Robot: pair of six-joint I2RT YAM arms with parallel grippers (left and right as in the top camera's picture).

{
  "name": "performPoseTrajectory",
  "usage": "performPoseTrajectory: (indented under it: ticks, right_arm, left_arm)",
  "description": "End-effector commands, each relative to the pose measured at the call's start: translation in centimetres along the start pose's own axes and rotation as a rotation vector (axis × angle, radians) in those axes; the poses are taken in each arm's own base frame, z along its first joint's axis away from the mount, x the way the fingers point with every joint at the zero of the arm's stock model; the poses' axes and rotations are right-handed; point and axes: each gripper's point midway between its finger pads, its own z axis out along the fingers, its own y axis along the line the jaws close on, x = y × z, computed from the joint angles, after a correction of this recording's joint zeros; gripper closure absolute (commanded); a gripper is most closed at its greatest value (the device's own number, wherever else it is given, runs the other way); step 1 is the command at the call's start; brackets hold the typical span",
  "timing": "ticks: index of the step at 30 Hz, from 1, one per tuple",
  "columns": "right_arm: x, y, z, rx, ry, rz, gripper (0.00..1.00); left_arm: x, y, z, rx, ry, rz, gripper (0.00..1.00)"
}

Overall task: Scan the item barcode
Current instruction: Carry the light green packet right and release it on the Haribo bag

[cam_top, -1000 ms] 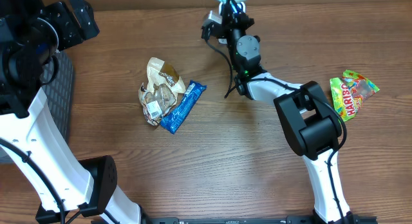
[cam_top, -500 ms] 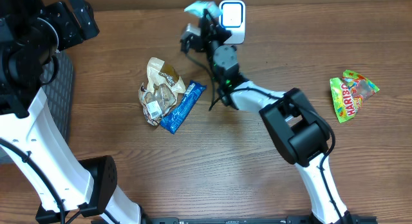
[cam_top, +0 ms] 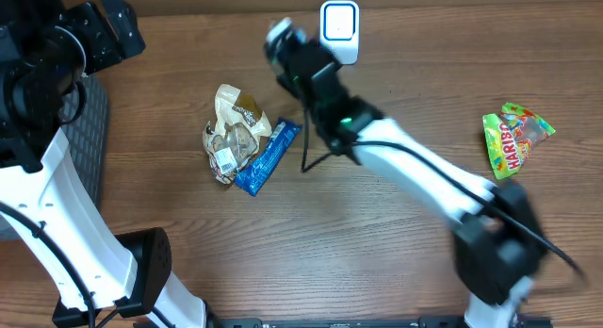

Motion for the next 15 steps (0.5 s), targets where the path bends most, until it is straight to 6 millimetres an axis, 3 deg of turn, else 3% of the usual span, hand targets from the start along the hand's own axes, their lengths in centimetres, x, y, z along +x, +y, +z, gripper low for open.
performPoseTrajectory:
  ticks: [1,2,3,4,5,6,9,15]
  right_arm:
    - [-5.1,-8.4,-7.3,0.054,-0.056,0.477,0.96]
    - [-4.0,-12.1,-10.0,0.109,-0.004,0.607,0.96]
    - [-2.9,-14.2,-11.5,0.148,0.031,0.675,0.96]
    - [1.5,-19.8,-15.0,0.294,0.146,0.838,0.96]
    - [3.1,-21.2,-16.0,0.336,0.187,0.875,0.96]
    - [6.0,-23.3,-17.3,0.400,0.262,0.939,0.96]
    - [13.8,-26.4,-19.6,0.466,0.474,1.161,0.96]
    - [25.8,-30.7,-20.0,0.586,0.684,1.382,0.96]
  left_arm:
    - [-0.1,0.4,0.3,-0.016,-0.001,-0.009,0.00]
    - [-0.1,0.4,0.3,-0.016,-0.001,-0.009,0.00]
    - [-0.1,0.4,0.3,-0.016,-0.001,-0.009,0.00]
    - [-0.1,0.4,0.3,-0.016,-0.001,-0.009,0.00]
    - [-0.1,0.4,0.3,-0.016,-0.001,-0.009,0.00]
    - [-0.1,0.4,0.3,-0.016,-0.001,-0.009,0.00]
    - [-0.1,0.4,0.3,-0.016,-0.001,-0.009,0.00]
    - [-0.1,0.4,0.3,-0.016,-0.001,-0.009,0.00]
